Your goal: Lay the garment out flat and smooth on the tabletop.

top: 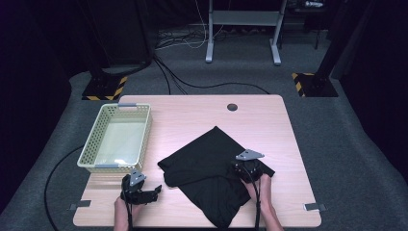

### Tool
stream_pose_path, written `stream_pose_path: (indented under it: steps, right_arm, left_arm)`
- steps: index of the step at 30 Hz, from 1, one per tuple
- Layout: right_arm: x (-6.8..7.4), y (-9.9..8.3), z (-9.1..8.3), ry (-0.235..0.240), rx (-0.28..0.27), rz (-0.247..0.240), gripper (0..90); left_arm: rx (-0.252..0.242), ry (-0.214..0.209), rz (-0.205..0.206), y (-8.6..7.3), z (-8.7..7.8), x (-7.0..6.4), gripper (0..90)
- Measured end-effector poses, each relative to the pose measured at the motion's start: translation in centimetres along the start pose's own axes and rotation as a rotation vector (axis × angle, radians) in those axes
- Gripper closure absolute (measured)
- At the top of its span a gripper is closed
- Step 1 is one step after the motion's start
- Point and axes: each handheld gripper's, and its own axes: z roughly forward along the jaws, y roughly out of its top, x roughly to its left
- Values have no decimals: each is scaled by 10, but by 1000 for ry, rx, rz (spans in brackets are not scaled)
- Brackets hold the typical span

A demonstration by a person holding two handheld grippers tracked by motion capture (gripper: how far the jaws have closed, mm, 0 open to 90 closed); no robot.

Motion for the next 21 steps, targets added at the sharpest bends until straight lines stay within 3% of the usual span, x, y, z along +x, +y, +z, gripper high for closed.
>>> stream_pose_path:
  steps: [2,5,6,8,9,11,21]
  right_arm:
    - [4,3,2,54,9,23,605]
    - [23,5,13,62,49,-29,481]
    - [23,5,13,62,49,-29,481]
    - [31,3,21,51,78,-54,601]
    - [32,2,23,29,71,-58,746]
    - [28,2,19,31,50,-36,859]
    - [12,3,-1,13,-23,19,886]
  left_arm:
    - [0,0,0,0,0,0,140]
    - [0,0,0,0,0,0,140]
    - [0,0,0,0,0,0,141]
    - [-1,0,0,0,0,0,141]
    - [-1,0,0,0,0,0,142]
    - [-1,0,0,0,0,0,142]
    - [-1,2,-3,0,0,0,144]
